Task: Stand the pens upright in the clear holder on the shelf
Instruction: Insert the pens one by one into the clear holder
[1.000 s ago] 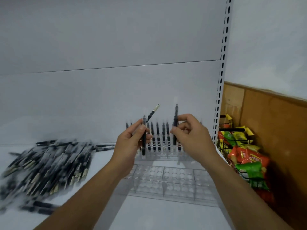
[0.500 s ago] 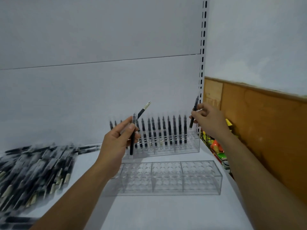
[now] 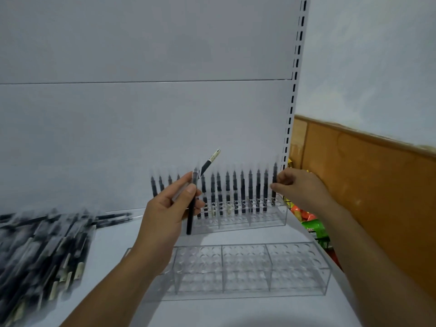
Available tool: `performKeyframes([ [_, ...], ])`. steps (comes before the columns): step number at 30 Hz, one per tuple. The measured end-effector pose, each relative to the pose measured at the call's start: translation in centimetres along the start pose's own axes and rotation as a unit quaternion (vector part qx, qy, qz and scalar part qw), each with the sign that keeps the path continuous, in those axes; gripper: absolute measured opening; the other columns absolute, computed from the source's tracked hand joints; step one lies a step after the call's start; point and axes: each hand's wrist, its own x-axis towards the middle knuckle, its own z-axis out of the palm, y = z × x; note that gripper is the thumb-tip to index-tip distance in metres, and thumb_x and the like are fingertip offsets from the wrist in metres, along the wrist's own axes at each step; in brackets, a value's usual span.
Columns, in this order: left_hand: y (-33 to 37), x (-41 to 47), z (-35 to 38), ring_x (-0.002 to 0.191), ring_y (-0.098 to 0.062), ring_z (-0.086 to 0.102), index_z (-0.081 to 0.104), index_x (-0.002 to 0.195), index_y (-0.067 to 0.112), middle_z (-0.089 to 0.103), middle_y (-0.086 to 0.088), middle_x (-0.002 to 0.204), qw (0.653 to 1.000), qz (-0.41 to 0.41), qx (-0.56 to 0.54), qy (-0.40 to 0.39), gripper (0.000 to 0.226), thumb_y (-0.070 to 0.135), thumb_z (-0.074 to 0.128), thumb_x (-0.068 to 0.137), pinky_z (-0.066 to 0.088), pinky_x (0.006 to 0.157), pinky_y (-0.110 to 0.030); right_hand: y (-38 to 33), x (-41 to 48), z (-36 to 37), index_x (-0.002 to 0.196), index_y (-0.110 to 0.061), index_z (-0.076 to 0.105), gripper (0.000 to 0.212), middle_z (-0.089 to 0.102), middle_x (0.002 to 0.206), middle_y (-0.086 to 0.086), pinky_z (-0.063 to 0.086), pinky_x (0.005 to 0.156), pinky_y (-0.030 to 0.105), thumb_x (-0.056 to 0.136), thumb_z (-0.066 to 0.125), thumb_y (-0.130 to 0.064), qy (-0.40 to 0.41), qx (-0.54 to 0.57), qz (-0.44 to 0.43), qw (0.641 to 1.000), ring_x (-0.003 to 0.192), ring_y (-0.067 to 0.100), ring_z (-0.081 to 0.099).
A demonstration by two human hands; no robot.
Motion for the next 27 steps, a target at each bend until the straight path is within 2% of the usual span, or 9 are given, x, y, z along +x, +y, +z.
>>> performKeyframes([
  [2, 0.0, 0.0, -0.1, 0.074, -0.012, 0.067, 0.066, 0.104, 0.033, 0.071, 0.004, 0.078, 1.000, -0.002, -0.003, -0.005, 0.022, 0.021, 0.059, 0.086, 0.056, 0.072, -0.018, -0.2, 0.1, 0.1, 0.084, -0.025, 0.060, 0.016, 0.061, 0.082, -0.012, 0.043, 0.066, 0.029, 0.089, 0.067, -0.039, 0.006, -0.015, 0.001, 1.000, 0.081, 0.013, 0.057],
  [8, -0.2, 0.1, -0.3, 0.075, -0.011, 0.068, 0.065, 0.114, 0.029, 0.072, 0.004, 0.081, 1.000, -0.001, 0.007, -0.010, 0.026, 0.020, 0.058, 0.090, 0.057, 0.073, -0.020, -0.5, 0.1, 0.5, 0.082, -0.028, 0.059, 0.018, 0.059, 0.078, -0.014, 0.051, 0.069, 0.036, 0.089, 0.065, -0.043, 0.021, -0.053, -0.002, 0.998, 0.077, 0.012, 0.057],
  [16, 0.1, -0.1, 0.0, 0.072, -0.009, 0.068, 0.065, 0.103, 0.035, 0.073, 0.005, 0.080, 1.000, 0.007, 0.002, -0.010, 0.022, 0.017, 0.057, 0.093, 0.055, 0.068, -0.016, -0.2, 0.0, 0.8, 0.078, -0.027, 0.057, 0.020, 0.058, 0.072, -0.008, 0.048, 0.063, 0.033, 0.093, 0.060, -0.040, 0.033, -0.096, -0.001, 0.995, 0.070, 0.016, 0.054],
  [19, 0.1, -0.1, 0.0, 0.070, -0.008, 0.067, 0.064, 0.105, 0.035, 0.072, 0.003, 0.081, 1.000, 0.004, 0.004, -0.005, 0.023, 0.016, 0.056, 0.093, 0.054, 0.067, -0.015, -0.2, -0.2, 0.8, 0.062, -0.029, 0.042, 0.038, 0.046, 0.060, -0.006, 0.034, 0.054, 0.030, 0.095, 0.059, -0.035, -0.004, -0.115, -0.006, 0.993, 0.058, 0.011, 0.041],
  [20, 0.1, -0.2, -0.1, 0.071, -0.008, 0.067, 0.064, 0.106, 0.034, 0.072, 0.002, 0.082, 1.000, 0.002, 0.004, -0.004, 0.023, 0.016, 0.057, 0.093, 0.054, 0.067, -0.015, -0.3, -0.2, 0.7, 0.062, -0.028, 0.045, 0.037, 0.048, 0.061, -0.006, 0.034, 0.054, 0.030, 0.095, 0.059, -0.035, -0.015, -0.115, -0.006, 0.993, 0.058, 0.010, 0.042],
  [22, 0.1, -0.1, -0.1, 0.072, -0.009, 0.068, 0.064, 0.108, 0.033, 0.072, 0.000, 0.084, 1.000, -0.003, 0.010, -0.004, 0.023, 0.017, 0.057, 0.093, 0.055, 0.069, -0.017, -0.4, -0.5, 0.3, 0.077, -0.025, 0.065, 0.023, 0.065, 0.078, -0.004, 0.047, 0.063, 0.032, 0.095, 0.058, -0.038, -0.024, -0.121, 0.000, 0.992, 0.071, 0.014, 0.055],
  [24, 0.1, -0.2, 0.0, 0.074, -0.010, 0.068, 0.065, 0.108, 0.033, 0.071, 0.001, 0.086, 1.000, -0.011, 0.017, -0.005, 0.023, 0.018, 0.058, 0.093, 0.057, 0.071, -0.020, -0.3, -0.8, -0.2, 0.103, -0.023, 0.071, 0.024, 0.070, 0.104, -0.003, 0.053, 0.076, 0.036, 0.095, 0.057, -0.041, -0.032, -0.126, 0.013, 0.991, 0.087, 0.016, 0.061],
  [25, 0.2, -0.2, 0.0, 0.075, -0.010, 0.068, 0.065, 0.108, 0.034, 0.071, 0.001, 0.087, 1.000, -0.016, 0.018, -0.004, 0.023, 0.018, 0.058, 0.093, 0.057, 0.072, -0.021, -0.2, -1.1, -0.6, 0.109, -0.023, 0.070, 0.027, 0.069, 0.111, -0.003, 0.052, 0.074, 0.034, 0.095, 0.057, -0.042, -0.035, -0.128, 0.019, 0.991, 0.086, 0.014, 0.060],
  [27, 0.4, -0.2, 0.1, 0.076, -0.011, 0.068, 0.065, 0.107, 0.033, 0.072, 0.001, 0.088, 0.999, -0.027, 0.015, -0.009, 0.023, 0.018, 0.058, 0.092, 0.057, 0.072, -0.020, -0.6, -1.9, -1.7, 0.110, -0.024, 0.069, 0.026, 0.069, 0.113, -0.003, 0.046, 0.066, 0.027, 0.096, 0.055, -0.041, -0.018, -0.131, 0.029, 0.991, 0.070, 0.007, 0.054],
])
